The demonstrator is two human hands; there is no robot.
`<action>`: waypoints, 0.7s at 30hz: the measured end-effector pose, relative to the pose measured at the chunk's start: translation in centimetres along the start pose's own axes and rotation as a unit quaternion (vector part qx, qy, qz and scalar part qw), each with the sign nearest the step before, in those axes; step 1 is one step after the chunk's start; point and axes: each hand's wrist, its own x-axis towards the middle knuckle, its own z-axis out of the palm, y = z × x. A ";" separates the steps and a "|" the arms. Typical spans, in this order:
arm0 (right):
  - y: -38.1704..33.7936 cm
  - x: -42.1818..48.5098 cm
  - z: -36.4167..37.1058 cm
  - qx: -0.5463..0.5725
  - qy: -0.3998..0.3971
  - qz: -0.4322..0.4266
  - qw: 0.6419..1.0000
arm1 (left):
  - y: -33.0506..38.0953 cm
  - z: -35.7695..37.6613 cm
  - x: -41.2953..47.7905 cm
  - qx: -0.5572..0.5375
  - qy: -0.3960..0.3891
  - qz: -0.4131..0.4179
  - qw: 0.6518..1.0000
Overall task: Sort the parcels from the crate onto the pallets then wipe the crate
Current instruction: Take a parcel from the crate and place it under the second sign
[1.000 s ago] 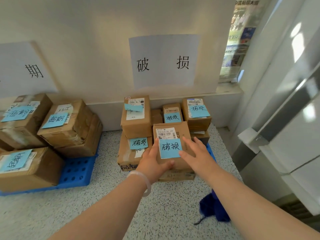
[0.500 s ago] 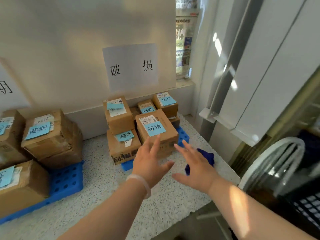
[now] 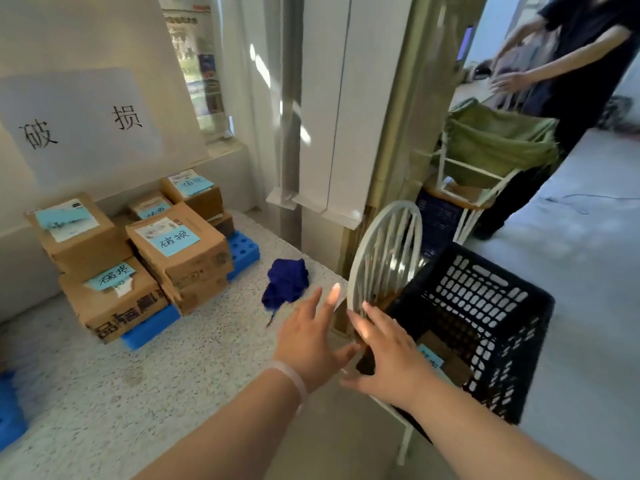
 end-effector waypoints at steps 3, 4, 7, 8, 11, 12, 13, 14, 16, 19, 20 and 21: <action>3.7 -1.8 -0.1 0.028 0.018 0.047 0.998 | 2.6 2.4 0.7 0.031 -0.032 0.037 0.998; 5.1 -2.1 -0.2 0.035 0.027 0.067 0.997 | 3.4 3.3 1.1 0.042 -0.045 0.044 0.997; 9.2 -2.8 -0.4 0.067 0.043 0.130 0.988 | 5.9 5.4 2.6 0.022 -0.089 0.031 0.995; 10.6 -3.0 -0.5 0.081 0.047 0.150 0.984 | 6.8 6.2 3.3 0.018 -0.098 0.035 0.994; 15.0 -3.5 -0.8 0.113 0.059 0.219 0.968 | 9.6 8.7 5.5 0.016 -0.124 0.051 0.991; 16.5 -3.7 -1.0 0.124 0.061 0.244 0.960 | 10.6 9.7 6.2 0.015 -0.138 0.053 0.989; 18.1 -3.7 -1.2 0.136 0.062 0.267 0.952 | 11.4 10.7 7.0 0.014 -0.156 0.053 0.986; 19.6 -3.7 -1.3 0.147 0.060 0.284 0.945 | 12.0 11.8 7.8 0.014 -0.174 0.049 0.983; 22.5 -3.5 -1.1 0.153 0.043 0.303 0.940 | 12.9 14.0 9.8 0.012 -0.210 0.031 0.977; 26.4 -2.5 0.1 0.149 -0.007 0.309 0.939 | 13.7 17.7 13.0 0.011 -0.260 -0.014 0.965; 27.5 -1.9 0.6 0.156 -0.022 0.317 0.935 | 13.9 18.9 14.0 0.017 -0.273 -0.025 0.962; 28.4 -1.3 1.2 0.165 -0.035 0.327 0.930 | 14.2 20.1 14.9 0.024 -0.283 -0.034 0.958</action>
